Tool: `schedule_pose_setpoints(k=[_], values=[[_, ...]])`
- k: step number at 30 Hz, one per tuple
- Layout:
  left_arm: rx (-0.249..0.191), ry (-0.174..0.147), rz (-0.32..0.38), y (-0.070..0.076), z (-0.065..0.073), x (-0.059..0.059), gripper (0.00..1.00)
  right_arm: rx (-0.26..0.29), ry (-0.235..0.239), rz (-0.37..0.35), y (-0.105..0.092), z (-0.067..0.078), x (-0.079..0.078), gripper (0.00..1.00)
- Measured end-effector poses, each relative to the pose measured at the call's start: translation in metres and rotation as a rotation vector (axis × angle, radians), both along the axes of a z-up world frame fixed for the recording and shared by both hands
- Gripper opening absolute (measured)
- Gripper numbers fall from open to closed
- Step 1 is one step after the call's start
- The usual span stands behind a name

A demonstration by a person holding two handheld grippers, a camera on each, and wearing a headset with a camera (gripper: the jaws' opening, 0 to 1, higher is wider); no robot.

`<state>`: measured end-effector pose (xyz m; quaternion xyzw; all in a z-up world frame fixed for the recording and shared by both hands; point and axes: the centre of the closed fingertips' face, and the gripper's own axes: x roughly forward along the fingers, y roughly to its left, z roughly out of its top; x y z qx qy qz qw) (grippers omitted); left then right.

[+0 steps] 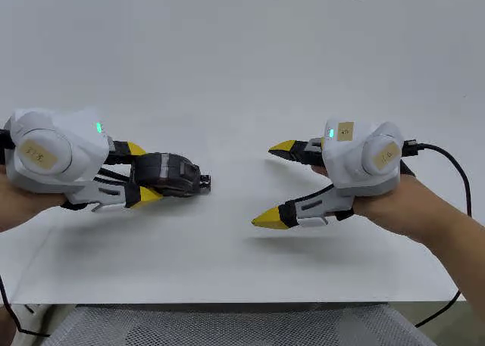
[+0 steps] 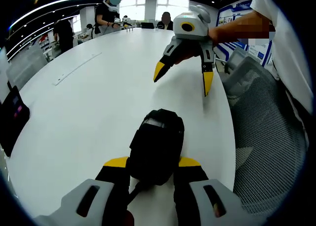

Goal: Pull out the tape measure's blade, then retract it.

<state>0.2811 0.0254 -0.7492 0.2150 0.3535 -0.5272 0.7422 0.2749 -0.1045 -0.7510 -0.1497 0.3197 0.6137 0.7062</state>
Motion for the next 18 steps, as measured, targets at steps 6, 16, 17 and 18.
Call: schedule_pose_setpoints(k=[6, 16, 17, 18], values=[[0.017, -0.001, -0.020, 0.001, -0.001, 0.000, 0.28, -0.004, -0.012, 0.026, 0.006, -0.002, 0.002, 0.66], [0.037, -0.003, -0.030, 0.001, -0.002, 0.000, 0.27, 0.001, -0.026, 0.084, 0.026, -0.008, 0.007, 0.59], [0.036, -0.004, -0.030, 0.001, -0.002, 0.000, 0.27, 0.003, -0.027, 0.090, 0.029, -0.009, 0.007, 0.57], [0.036, -0.004, -0.031, 0.001, -0.002, 0.000, 0.27, 0.005, -0.026, 0.095, 0.031, -0.010, 0.007, 0.57]])
